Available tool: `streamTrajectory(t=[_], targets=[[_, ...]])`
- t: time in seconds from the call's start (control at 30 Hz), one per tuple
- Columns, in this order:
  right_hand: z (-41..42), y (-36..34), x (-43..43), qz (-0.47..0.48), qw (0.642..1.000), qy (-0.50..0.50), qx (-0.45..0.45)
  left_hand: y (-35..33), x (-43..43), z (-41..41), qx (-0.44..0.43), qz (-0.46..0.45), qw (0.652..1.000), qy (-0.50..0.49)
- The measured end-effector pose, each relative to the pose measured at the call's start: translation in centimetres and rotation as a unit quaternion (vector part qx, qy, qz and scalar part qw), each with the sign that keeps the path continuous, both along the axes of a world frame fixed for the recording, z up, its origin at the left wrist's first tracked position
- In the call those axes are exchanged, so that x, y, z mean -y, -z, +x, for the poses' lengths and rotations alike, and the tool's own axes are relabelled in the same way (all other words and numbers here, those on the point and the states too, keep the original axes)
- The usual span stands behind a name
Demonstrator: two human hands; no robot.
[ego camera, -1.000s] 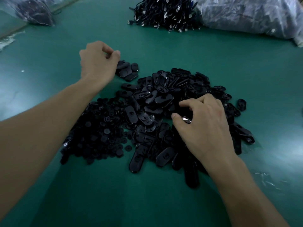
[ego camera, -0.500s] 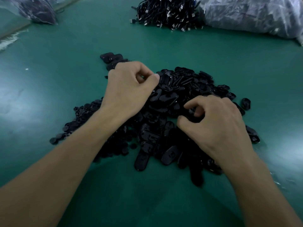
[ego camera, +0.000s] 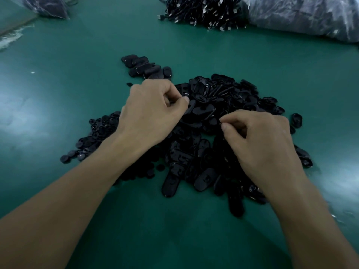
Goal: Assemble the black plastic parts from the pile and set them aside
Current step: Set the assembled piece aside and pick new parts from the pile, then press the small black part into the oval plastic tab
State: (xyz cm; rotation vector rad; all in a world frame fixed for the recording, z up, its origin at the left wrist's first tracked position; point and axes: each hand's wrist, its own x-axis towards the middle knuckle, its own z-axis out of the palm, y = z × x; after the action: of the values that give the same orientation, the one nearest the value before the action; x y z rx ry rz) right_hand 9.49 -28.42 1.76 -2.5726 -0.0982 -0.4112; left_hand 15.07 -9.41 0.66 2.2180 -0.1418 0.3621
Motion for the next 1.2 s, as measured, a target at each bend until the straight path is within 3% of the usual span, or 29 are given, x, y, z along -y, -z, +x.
streamTrajectory(t=[0.2, 0.33, 0.47, 0.63, 0.97, 1.2], targets=[[0.2, 0.1, -0.1, 0.034, 0.998, -0.004, 0.055, -0.1, 0.1, -0.3, 0.023, 0.005, 1.000, -0.001], [0.5, 0.2, 0.0, 0.101, 0.993, -0.027, 0.061, -0.7, 0.4, -0.8, 0.044, -0.033, 0.997, 0.050], [0.9, 0.3, 0.0, 0.195, 0.979, -0.057, 0.025, -1.0, 0.9, -1.4, 0.022, -0.089, 0.988, 0.123], [0.8, 0.0, -0.3, 0.345, 0.935, -0.077, 0.012, -1.2, 1.2, -1.7, -0.022, -0.137, 0.974, 0.180], [0.5, -0.1, -0.8, 0.443, 0.890, -0.100, -0.032, -1.3, 0.8, -1.4, -0.044, -0.176, 0.966, 0.184], [0.2, -0.4, -1.2, 0.459, 0.881, -0.107, -0.043, -1.5, 0.7, -1.3, -0.086, -0.232, 0.951, 0.187]])
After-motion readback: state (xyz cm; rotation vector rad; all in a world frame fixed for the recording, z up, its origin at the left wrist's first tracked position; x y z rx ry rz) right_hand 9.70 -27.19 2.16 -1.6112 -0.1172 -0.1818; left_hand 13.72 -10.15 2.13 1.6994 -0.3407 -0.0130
